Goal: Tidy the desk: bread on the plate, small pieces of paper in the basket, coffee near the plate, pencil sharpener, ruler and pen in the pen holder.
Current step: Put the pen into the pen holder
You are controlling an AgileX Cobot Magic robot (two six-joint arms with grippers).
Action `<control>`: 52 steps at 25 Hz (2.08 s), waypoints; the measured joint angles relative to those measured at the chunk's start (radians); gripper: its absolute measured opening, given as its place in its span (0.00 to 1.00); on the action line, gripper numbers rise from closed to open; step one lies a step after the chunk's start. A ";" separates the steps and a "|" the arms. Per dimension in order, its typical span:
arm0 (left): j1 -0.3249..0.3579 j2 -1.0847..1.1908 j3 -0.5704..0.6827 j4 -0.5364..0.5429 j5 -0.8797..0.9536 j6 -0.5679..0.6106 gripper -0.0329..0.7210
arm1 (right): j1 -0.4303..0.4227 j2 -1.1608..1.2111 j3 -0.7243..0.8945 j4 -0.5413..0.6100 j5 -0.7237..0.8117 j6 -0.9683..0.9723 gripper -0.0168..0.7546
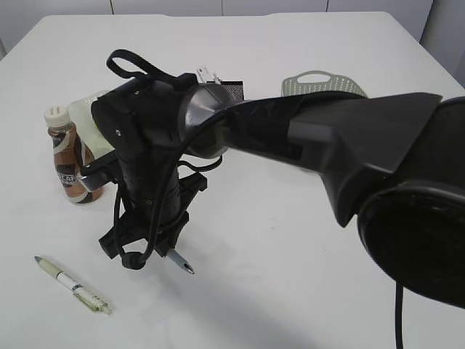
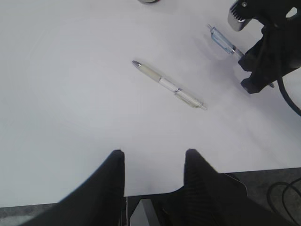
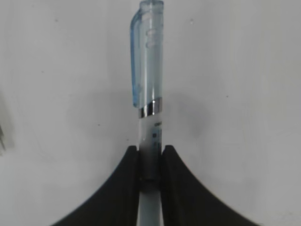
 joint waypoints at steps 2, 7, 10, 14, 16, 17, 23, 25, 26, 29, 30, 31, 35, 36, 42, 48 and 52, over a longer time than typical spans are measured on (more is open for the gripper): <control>0.000 0.000 0.000 0.000 0.000 0.000 0.45 | -0.004 0.000 0.000 0.000 0.000 -0.002 0.16; 0.000 0.000 0.000 0.000 0.000 0.000 0.45 | -0.024 -0.019 0.002 0.002 0.000 -0.005 0.16; 0.000 0.000 0.000 0.000 0.000 0.000 0.45 | -0.038 -0.057 0.002 0.002 0.000 -0.026 0.16; 0.000 0.000 0.000 0.000 0.000 0.000 0.45 | -0.051 -0.114 0.005 -0.001 0.000 -0.054 0.16; 0.000 0.000 0.000 0.000 0.000 0.000 0.45 | -0.051 -0.143 0.005 -0.010 0.000 -0.066 0.16; 0.000 0.000 0.000 0.000 0.000 0.000 0.45 | -0.051 -0.157 0.005 -0.020 0.000 -0.066 0.16; 0.000 0.000 0.000 0.000 0.000 0.000 0.45 | -0.055 -0.245 0.018 -0.071 0.002 -0.066 0.16; 0.000 0.000 0.000 -0.001 0.000 0.000 0.45 | -0.057 -0.274 0.047 -0.074 0.002 -0.066 0.16; 0.000 0.000 0.000 -0.001 0.000 0.000 0.45 | -0.059 -0.291 0.066 -0.076 0.002 -0.066 0.16; 0.000 0.000 0.000 -0.001 0.000 0.000 0.45 | -0.061 -0.342 0.144 -0.096 -0.040 -0.068 0.16; 0.000 0.000 0.000 -0.001 0.000 0.000 0.45 | -0.061 -0.362 0.172 -0.103 -0.068 -0.068 0.16; 0.000 0.000 0.000 -0.001 0.000 0.000 0.45 | -0.061 -0.380 0.209 -0.108 -0.105 -0.068 0.16; 0.000 0.000 0.000 -0.001 0.000 0.000 0.45 | -0.069 -0.471 0.385 -0.117 -0.287 -0.068 0.16; 0.000 0.000 0.000 -0.002 0.000 0.000 0.45 | -0.072 -0.498 0.435 -0.122 -0.336 -0.068 0.16; 0.000 0.000 0.000 -0.006 0.000 0.000 0.45 | -0.099 -0.630 0.664 -0.205 -0.612 -0.072 0.16; 0.000 0.000 0.000 -0.015 0.000 0.000 0.45 | -0.124 -0.653 0.724 -0.245 -0.752 -0.074 0.16; 0.000 0.000 0.000 -0.036 0.000 0.000 0.45 | -0.175 -0.653 0.726 -0.250 -0.845 -0.074 0.15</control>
